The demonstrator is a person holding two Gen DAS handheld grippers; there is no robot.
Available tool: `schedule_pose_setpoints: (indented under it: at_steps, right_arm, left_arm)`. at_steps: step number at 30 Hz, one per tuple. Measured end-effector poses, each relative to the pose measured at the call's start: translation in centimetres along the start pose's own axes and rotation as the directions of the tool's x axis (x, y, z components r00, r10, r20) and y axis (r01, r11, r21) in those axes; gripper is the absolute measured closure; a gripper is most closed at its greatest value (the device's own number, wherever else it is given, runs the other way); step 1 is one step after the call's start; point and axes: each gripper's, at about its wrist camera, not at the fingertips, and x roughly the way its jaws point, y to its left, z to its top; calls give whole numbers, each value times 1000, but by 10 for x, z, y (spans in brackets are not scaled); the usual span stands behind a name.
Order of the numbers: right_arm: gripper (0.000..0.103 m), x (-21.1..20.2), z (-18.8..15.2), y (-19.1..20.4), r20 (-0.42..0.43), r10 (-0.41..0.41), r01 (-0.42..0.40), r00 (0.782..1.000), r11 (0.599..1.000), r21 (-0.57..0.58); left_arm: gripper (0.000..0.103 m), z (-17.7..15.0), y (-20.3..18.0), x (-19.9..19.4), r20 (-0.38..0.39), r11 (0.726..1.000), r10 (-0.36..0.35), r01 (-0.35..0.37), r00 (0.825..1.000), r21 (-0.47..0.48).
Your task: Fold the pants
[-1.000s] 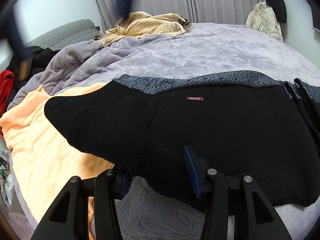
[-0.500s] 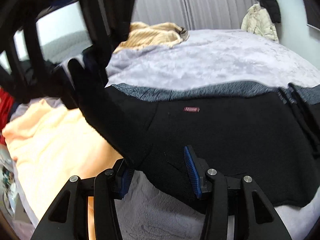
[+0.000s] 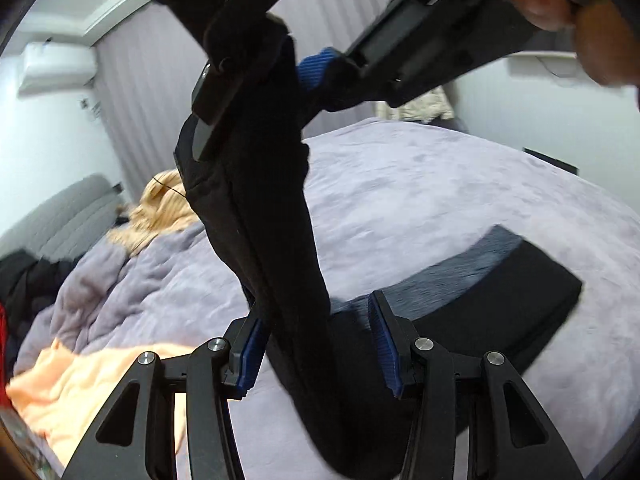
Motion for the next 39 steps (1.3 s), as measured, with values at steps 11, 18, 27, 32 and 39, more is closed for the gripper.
schedule_pose_setpoints:
  at_steps: [11,18,27,32,39]
  right_arm:
    - [86,-65,-142,-214,181,-43,-42,983,897,440]
    - [81,-46,-200,-261,225,-21,-114,974,814,570]
    - [77,-100,-183,-218,254,-278,135,926,875,466]
    - [77,-73,-155,-193,212,-310,214,927,900,379]
    - [76,-30,-188,-203,85,-381,324,921,868,376]
  left_arm:
    - [54,-7,-147,47,-198,961,-162,200,967,193]
    - [37,-16,-105,28,-267,914,-368,399,890,69]
    - [15,2,28,66,-221,945,-267,211,938,-249]
    - [15,-23,24,116,-380,931,-301,183,875,-316]
    - [14,-38,32,107,-354,903,-370,244,859,-353]
